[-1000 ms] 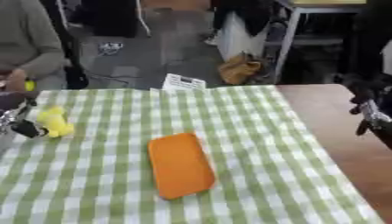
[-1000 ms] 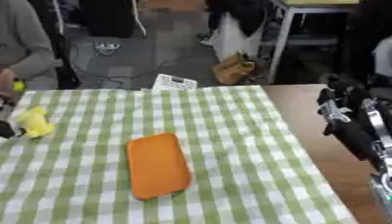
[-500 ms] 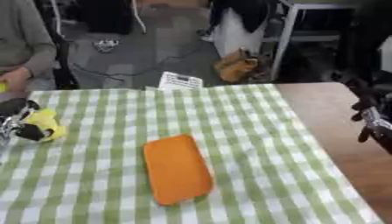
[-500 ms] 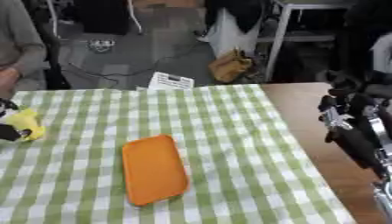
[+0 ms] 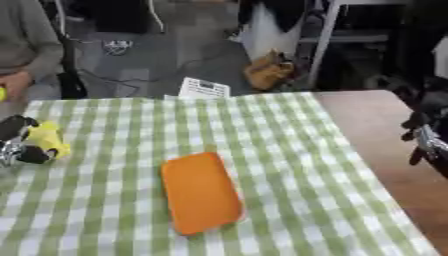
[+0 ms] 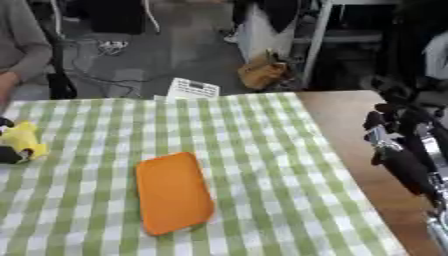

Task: Pick up objects on the table and place them in the box.

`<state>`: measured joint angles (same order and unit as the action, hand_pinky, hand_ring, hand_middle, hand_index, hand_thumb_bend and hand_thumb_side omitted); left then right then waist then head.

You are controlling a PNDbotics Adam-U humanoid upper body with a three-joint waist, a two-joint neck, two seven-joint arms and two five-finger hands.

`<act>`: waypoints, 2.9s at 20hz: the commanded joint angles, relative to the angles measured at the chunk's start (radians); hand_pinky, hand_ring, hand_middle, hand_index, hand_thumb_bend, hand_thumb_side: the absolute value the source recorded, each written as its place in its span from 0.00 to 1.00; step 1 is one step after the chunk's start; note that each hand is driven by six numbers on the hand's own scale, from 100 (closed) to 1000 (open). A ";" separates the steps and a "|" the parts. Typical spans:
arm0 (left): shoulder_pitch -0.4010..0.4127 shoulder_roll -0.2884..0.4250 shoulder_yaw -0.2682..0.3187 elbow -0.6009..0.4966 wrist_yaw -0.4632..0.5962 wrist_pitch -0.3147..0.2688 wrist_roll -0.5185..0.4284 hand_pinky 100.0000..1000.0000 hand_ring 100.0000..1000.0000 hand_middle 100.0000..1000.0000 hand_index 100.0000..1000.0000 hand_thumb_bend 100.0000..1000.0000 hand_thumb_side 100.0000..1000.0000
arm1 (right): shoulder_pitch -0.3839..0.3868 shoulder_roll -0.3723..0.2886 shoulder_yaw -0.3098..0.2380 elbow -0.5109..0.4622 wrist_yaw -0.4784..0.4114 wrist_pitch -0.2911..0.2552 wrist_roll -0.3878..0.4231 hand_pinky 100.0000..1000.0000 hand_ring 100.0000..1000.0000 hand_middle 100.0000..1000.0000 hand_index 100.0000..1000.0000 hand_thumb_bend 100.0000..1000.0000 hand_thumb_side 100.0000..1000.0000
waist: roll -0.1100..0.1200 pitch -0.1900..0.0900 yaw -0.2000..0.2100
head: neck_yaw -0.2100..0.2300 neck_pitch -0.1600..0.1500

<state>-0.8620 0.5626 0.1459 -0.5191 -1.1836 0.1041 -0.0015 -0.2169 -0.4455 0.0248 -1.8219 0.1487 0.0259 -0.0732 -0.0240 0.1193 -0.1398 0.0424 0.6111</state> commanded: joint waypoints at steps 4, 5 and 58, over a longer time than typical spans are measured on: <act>-0.017 0.031 -0.002 0.007 0.025 -0.003 0.001 0.64 0.80 0.84 0.88 0.48 0.28 | -0.014 -0.016 -0.013 -0.023 0.006 0.000 -0.006 0.26 0.51 0.51 0.81 0.11 0.59 | 0.018 0.020 0.001 | -0.002 -0.017; -0.017 0.030 -0.002 0.011 0.032 -0.007 -0.008 0.64 0.80 0.84 0.88 0.48 0.28 | -0.015 -0.016 -0.013 -0.023 0.006 0.000 -0.007 0.26 0.51 0.51 0.81 0.11 0.59 | 0.018 0.023 0.002 | -0.003 -0.017; -0.057 0.057 -0.068 -0.476 -0.100 -0.078 -0.154 0.20 0.16 0.17 0.15 0.00 0.12 | 0.018 -0.017 -0.018 -0.007 0.007 -0.004 -0.006 0.26 0.51 0.51 0.81 0.11 0.59 | 0.035 -0.053 0.022 | -0.036 0.007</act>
<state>-0.8897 0.5759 0.0806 -0.9579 -1.2907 0.0335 -0.1577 -0.1926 -0.4443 0.0185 -1.8209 0.1498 0.0259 -0.0792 -0.0036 0.0989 -0.1178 0.0082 0.6150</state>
